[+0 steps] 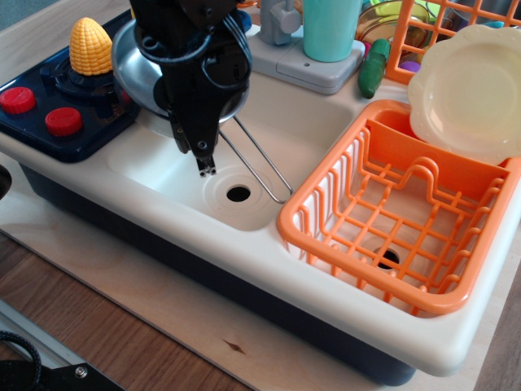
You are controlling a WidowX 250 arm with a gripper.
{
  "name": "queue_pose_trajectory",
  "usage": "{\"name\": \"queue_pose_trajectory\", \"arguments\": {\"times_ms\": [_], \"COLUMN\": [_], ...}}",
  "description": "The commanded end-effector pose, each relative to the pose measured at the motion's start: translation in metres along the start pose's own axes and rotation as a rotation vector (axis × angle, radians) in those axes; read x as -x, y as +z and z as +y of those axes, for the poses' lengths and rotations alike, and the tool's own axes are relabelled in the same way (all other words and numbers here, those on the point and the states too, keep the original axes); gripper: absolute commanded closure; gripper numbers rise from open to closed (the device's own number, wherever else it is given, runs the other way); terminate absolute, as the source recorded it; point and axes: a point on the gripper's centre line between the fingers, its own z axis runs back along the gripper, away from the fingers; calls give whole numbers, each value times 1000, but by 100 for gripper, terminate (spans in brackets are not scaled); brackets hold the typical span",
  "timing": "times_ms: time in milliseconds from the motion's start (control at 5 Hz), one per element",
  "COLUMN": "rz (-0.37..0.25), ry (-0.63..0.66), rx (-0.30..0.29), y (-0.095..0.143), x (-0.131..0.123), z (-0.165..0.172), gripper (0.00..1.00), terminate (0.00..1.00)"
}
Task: Put pan from sink into drying rack
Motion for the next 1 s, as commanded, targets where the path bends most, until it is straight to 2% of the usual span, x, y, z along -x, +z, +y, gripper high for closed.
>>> {"name": "queue_pose_trajectory", "arguments": {"times_ms": [0, 400, 600, 800], "rz": [-76, -134, -159, -188], "ry": [62, 191, 196, 236], "rx": [-54, -110, -140, -87], "y": [30, 52, 47, 41], "x": [-19, -39, -67, -84], "z": [10, -6, -33, -51], "gripper": [100, 100, 100, 100], "terminate": [0, 0, 0, 100]}}
